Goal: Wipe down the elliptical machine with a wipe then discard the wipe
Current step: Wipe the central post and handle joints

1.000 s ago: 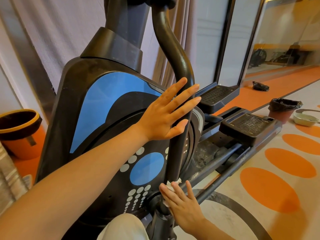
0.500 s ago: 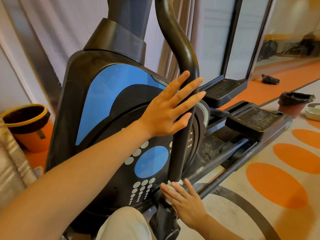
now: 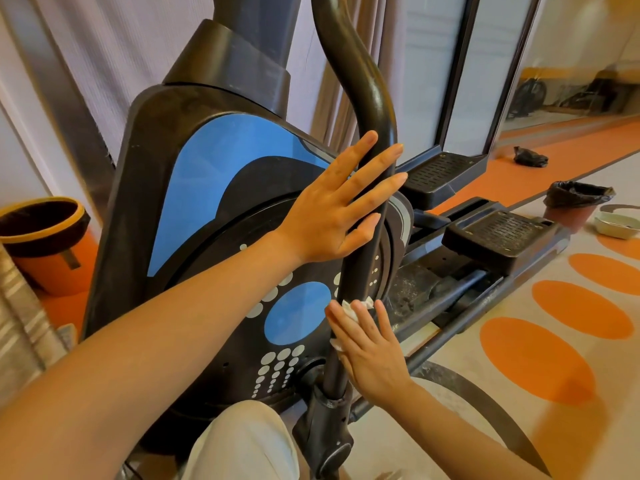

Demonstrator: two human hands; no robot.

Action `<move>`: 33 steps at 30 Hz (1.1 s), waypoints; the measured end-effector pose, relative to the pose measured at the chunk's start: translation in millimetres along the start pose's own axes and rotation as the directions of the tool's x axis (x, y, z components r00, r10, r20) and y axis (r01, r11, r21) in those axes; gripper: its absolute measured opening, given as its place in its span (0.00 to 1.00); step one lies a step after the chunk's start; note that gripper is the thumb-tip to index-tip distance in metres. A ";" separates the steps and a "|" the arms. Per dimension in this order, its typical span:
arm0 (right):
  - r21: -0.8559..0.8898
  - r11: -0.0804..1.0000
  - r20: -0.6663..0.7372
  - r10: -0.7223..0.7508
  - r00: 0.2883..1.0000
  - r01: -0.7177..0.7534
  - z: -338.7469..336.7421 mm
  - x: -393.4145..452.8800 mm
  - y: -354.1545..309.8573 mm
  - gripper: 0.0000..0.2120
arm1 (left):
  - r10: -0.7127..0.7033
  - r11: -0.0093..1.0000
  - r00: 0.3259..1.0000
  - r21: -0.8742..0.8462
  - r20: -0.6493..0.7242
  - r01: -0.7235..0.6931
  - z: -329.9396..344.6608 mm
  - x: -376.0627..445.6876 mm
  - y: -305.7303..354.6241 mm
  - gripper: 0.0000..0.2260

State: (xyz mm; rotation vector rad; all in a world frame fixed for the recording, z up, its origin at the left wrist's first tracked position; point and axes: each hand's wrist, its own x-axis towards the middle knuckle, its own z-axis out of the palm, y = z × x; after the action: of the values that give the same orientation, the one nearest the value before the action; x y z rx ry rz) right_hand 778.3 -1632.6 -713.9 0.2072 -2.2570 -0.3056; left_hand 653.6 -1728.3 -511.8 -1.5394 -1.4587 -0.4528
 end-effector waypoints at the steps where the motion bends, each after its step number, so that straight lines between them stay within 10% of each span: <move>1: 0.004 1.000 -0.019 0.004 1.000 -0.004 -3.0 4.5 1.3 0.25 | 0.002 1.000 1.000 0.000 0.000 -0.002 -0.3 -0.2 -0.1 0.20; 23: -0.025 0.986 -0.001 -0.167 0.986 0.167 -4.3 -0.3 11.3 0.23 | -0.016 1.000 1.000 -0.011 0.003 0.016 4.2 -19.3 13.2 0.20; 33: -0.030 0.980 0.190 -0.185 0.964 0.194 13.7 -43.3 -13.2 0.38 | -0.054 0.998 0.998 -0.014 0.014 0.054 13.4 -33.5 26.7 0.21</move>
State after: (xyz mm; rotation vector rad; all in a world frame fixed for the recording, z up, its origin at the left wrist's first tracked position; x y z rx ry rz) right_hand 796.2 -1632.4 -757.7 0.3855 -2.4154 -0.4990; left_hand 666.2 -1732.9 -554.7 -1.5196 -1.5130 -0.4866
